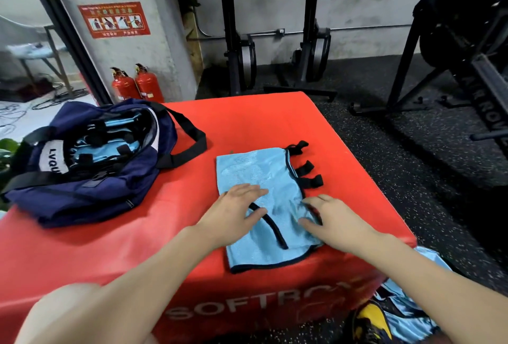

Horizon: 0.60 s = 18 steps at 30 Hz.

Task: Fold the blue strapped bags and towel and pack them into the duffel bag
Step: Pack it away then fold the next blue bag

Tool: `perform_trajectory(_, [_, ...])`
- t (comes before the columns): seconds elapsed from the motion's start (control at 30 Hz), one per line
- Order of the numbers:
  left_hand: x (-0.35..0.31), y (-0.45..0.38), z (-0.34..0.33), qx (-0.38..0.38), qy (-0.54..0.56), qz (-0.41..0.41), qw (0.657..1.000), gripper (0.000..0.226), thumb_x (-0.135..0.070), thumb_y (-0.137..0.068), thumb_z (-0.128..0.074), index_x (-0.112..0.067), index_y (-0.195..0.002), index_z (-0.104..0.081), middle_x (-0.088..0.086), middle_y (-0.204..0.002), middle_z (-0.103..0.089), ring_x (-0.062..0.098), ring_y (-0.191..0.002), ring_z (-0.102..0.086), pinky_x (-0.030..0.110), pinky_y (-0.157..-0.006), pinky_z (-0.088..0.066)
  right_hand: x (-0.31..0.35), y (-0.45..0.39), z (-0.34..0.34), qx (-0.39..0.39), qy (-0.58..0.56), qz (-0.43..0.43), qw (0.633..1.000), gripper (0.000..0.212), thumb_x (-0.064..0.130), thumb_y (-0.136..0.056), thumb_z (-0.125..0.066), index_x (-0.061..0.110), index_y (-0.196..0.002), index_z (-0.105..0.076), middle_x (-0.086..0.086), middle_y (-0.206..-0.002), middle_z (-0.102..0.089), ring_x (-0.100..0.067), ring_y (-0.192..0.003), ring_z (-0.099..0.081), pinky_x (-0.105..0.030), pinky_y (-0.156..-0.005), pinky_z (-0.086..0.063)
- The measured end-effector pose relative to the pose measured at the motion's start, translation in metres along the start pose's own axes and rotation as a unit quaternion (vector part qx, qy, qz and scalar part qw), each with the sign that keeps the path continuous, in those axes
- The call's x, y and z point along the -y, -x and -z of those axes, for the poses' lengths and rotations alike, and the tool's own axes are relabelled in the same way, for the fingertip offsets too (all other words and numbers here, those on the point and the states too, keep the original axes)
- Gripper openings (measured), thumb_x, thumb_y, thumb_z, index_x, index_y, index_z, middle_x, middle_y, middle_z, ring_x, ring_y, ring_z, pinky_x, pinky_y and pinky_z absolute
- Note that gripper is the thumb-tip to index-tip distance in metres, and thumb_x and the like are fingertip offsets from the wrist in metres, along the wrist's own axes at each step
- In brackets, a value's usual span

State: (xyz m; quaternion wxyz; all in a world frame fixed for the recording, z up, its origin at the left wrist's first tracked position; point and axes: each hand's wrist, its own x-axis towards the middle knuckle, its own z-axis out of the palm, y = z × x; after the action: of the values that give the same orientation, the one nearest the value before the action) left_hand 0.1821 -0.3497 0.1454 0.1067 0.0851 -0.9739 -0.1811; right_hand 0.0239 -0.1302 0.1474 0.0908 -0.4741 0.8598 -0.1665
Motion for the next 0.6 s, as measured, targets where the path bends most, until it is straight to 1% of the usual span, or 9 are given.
perform_trajectory(0.1, [-0.004,0.026,0.009,0.014,0.010,-0.011,1.000,0.050,-0.053,-0.095,-0.058,-0.028,-0.139,-0.057,-0.008,-0.141,-0.057,0.008,-0.137,-0.043,0.033,-0.115,-0.035,0.003,0.016,0.000,-0.033,-0.026,0.028,0.999,0.047,0.050,-0.093,-0.059,0.021,-0.130,-0.062,0.002,-0.118,-0.064,-0.020,-0.111,-0.061,-0.032,-0.095,-0.047])
perform_trajectory(0.17, [-0.006,0.044,0.015,0.018,0.000,-0.007,1.000,0.051,-0.058,-0.093,-0.058,-0.027,-0.134,-0.063,-0.008,-0.138,-0.059,0.006,-0.134,-0.045,0.028,-0.114,-0.035,0.008,0.028,-0.003,-0.078,0.033,0.066,0.994,0.056,0.061,-0.093,-0.049,0.024,-0.135,-0.057,0.006,-0.128,-0.058,-0.017,-0.119,-0.055,-0.036,-0.101,-0.045])
perform_trajectory(0.2, [-0.008,0.052,0.018,0.021,-0.007,-0.002,1.000,0.053,-0.060,-0.091,-0.056,-0.027,-0.132,-0.064,-0.008,-0.138,-0.059,0.007,-0.134,-0.045,0.022,-0.114,-0.032,0.013,0.034,-0.006,-0.079,0.058,0.096,0.991,0.062,0.067,-0.093,-0.044,0.026,-0.138,-0.054,0.008,-0.134,-0.054,-0.016,-0.126,-0.050,-0.036,-0.105,-0.042])
perform_trajectory(0.27, [-0.010,0.069,0.022,0.028,-0.013,0.017,0.999,0.054,-0.061,-0.090,-0.058,-0.027,-0.132,-0.064,-0.009,-0.139,-0.058,0.006,-0.135,-0.043,0.008,-0.106,-0.022,0.024,0.045,-0.012,-0.043,0.091,0.148,0.984,0.071,0.076,-0.090,-0.038,0.029,-0.142,-0.049,0.011,-0.143,-0.047,-0.012,-0.136,-0.039,-0.035,-0.109,-0.035])
perform_trajectory(0.33, [-0.010,0.086,0.025,0.042,-0.009,0.038,0.998,0.060,-0.065,-0.084,-0.064,-0.032,-0.133,-0.063,-0.014,-0.140,-0.054,0.003,-0.136,-0.039,0.003,-0.102,-0.015,0.033,0.051,-0.021,-0.002,0.107,0.161,0.981,0.074,0.078,-0.087,-0.043,0.031,-0.144,-0.046,0.014,-0.146,-0.042,-0.009,-0.140,-0.032,-0.033,-0.110,-0.032])
perform_trajectory(0.4, [-0.010,0.098,0.027,0.065,0.000,0.046,0.997,0.075,-0.072,-0.072,-0.072,-0.033,-0.134,-0.062,-0.016,-0.139,-0.053,0.000,-0.135,-0.038,0.006,-0.105,-0.017,0.033,0.052,-0.030,0.009,0.087,0.149,0.985,0.071,0.069,-0.087,-0.057,0.031,-0.145,-0.045,0.014,-0.147,-0.040,-0.008,-0.140,-0.029,-0.030,-0.113,-0.028])
perform_trajectory(0.47, [-0.011,0.108,0.024,0.092,-0.006,0.036,0.995,0.078,-0.064,-0.070,-0.079,-0.027,-0.136,-0.060,-0.013,-0.139,-0.053,0.001,-0.135,-0.038,0.004,-0.106,-0.016,0.033,0.055,-0.033,0.001,0.024,0.135,0.991,0.064,0.050,-0.086,-0.071,0.027,-0.142,-0.050,0.011,-0.142,-0.046,-0.009,-0.136,-0.033,-0.026,-0.115,-0.027])
perform_trajectory(0.53, [-0.011,0.117,0.016,0.093,-0.015,0.026,0.995,0.065,-0.042,-0.080,-0.081,-0.020,-0.137,-0.060,-0.008,-0.140,-0.055,0.007,-0.134,-0.040,0.005,-0.108,-0.018,0.034,0.059,-0.032,0.001,-0.019,0.127,0.992,0.054,0.029,-0.084,-0.077,0.021,-0.134,-0.058,0.008,-0.134,-0.053,-0.011,-0.129,-0.039,-0.019,-0.112,-0.028])
perform_trajectory(0.6, [-0.012,0.125,0.012,0.055,-0.015,0.027,0.998,0.047,-0.024,-0.085,-0.076,-0.017,-0.130,-0.064,-0.004,-0.132,-0.062,0.011,-0.127,-0.047,0.018,-0.112,-0.032,0.035,0.064,-0.030,0.017,-0.022,0.122,0.992,0.048,0.009,-0.081,-0.073,0.017,-0.127,-0.063,0.005,-0.128,-0.056,-0.013,-0.125,-0.043,-0.018,-0.109,-0.031])
